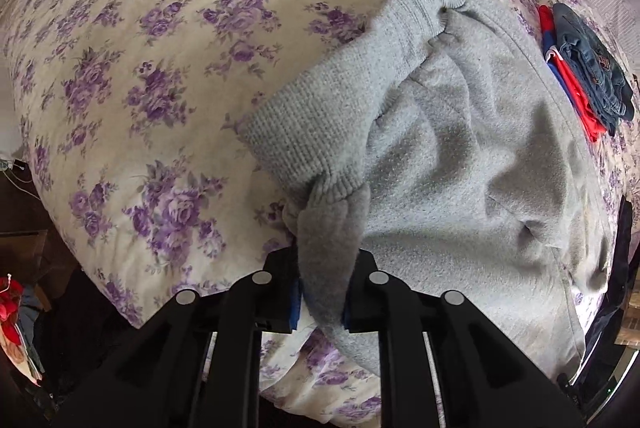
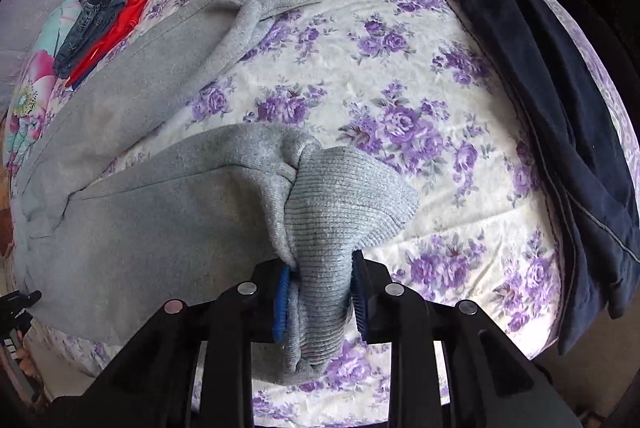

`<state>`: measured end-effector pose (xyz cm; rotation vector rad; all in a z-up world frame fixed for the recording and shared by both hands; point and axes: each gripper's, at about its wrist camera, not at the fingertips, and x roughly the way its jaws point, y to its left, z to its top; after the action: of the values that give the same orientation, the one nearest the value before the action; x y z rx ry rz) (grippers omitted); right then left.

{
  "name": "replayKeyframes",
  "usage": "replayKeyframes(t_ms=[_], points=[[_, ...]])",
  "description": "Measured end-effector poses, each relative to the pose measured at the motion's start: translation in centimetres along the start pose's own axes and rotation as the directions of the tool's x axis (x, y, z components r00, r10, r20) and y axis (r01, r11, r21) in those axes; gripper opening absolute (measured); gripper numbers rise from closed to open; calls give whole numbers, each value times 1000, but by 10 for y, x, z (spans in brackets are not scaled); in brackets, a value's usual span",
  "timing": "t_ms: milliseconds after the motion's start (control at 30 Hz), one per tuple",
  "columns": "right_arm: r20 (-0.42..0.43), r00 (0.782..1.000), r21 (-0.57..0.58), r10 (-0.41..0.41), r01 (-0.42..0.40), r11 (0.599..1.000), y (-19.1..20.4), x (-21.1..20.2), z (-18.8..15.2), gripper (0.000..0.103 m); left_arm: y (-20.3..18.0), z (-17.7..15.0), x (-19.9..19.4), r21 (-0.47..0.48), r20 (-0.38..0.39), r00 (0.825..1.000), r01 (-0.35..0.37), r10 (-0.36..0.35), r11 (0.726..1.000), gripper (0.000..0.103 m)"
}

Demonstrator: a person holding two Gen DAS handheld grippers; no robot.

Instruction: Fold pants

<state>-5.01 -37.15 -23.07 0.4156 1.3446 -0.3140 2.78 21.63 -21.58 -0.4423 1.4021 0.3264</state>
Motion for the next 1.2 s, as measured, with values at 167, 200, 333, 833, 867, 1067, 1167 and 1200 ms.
replayKeyframes(t_ms=[167,200,333,833,867,1067,1167,1200], points=[[63,990,-111,-126,132,985,5,47,-10,55,-18,6,36,101,-3,991,-132,133,986,22],[53,977,-169,-208,214,962,16,47,-7,61,-27,7,32,132,-8,986,-165,168,977,24],[96,947,-291,-305,320,902,32,15,-4,70,-37,-4,-9,223,65,975,-221,212,949,53],[138,980,-114,-141,157,981,75,29,169,91,-152,151,-32,505,264,963,-190,59,842,81],[117,979,-90,-166,177,980,72,41,175,91,-162,157,-15,542,232,971,-178,57,822,80],[113,993,-17,-37,40,999,69,56,204,15,-181,179,59,534,170,969,-244,179,810,71],[273,962,-12,-10,14,1000,71,19,218,15,-176,189,71,497,154,973,-225,170,838,71],[291,957,8,10,-12,1000,68,14,221,15,-178,187,73,503,165,970,-236,176,831,71]])
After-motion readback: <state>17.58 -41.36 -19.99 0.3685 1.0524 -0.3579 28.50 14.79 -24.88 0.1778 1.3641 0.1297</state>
